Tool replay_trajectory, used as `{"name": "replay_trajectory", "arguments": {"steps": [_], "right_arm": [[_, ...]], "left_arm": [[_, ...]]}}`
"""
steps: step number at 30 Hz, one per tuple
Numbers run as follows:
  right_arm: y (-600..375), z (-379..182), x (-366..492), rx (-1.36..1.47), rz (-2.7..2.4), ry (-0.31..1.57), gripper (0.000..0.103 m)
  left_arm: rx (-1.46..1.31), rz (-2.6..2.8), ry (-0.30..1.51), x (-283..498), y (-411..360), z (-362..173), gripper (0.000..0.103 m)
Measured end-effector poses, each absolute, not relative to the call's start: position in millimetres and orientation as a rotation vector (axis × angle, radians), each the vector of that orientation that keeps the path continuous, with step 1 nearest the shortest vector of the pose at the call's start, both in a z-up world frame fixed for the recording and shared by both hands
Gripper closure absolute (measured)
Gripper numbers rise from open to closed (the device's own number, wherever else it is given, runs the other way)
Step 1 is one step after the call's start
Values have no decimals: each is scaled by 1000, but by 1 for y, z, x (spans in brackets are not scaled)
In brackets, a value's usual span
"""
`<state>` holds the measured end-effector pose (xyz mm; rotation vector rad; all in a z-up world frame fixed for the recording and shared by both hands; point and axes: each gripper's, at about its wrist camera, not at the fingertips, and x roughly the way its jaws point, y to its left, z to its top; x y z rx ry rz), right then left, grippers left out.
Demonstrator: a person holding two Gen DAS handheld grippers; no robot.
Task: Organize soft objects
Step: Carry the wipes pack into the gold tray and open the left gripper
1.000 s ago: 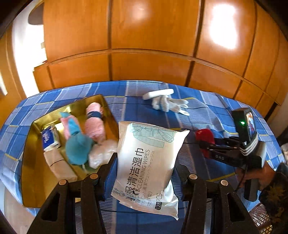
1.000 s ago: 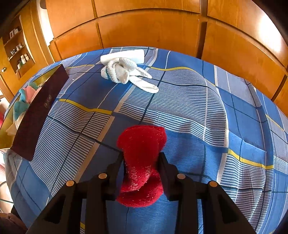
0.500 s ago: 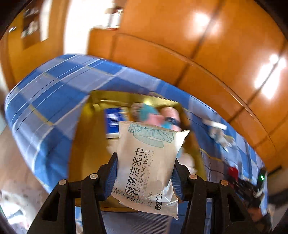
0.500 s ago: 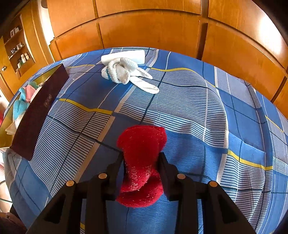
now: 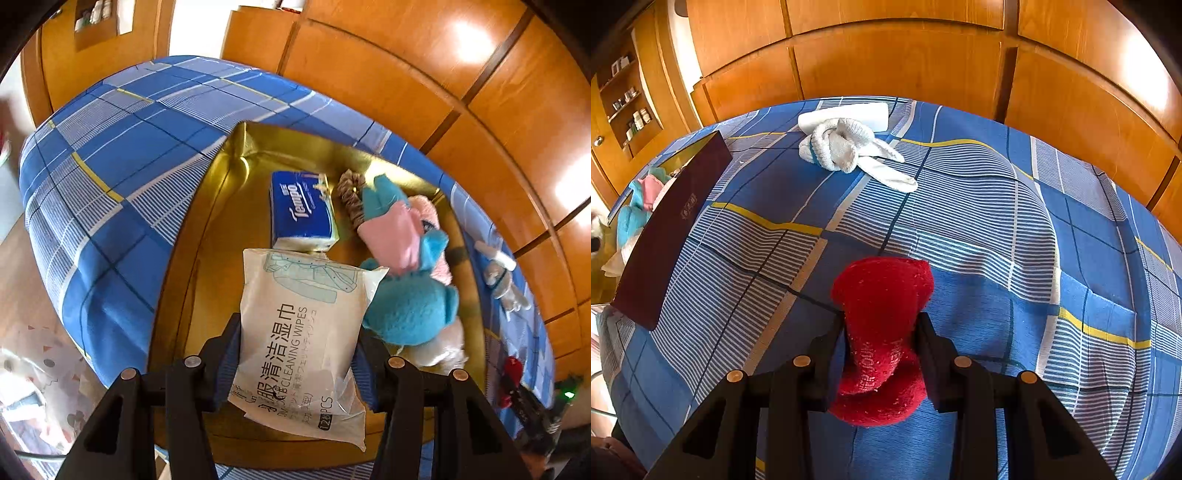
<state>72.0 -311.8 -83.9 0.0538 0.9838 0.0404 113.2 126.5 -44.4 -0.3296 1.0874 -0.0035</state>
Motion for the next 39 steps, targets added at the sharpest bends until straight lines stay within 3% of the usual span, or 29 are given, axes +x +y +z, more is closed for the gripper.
{"name": "replay_trajectory", "arguments": {"steps": [19, 23, 39], "right_arm": [[-312, -85, 73, 53, 40, 985, 67], [-312, -84, 73, 52, 41, 984, 67], [-310, -84, 72, 38, 28, 981, 67]], "left_arm": [[-178, 22, 1096, 121, 114, -63, 45], [-128, 37, 1045, 117, 110, -54, 37], [-101, 52, 880, 79, 103, -6, 35]]}}
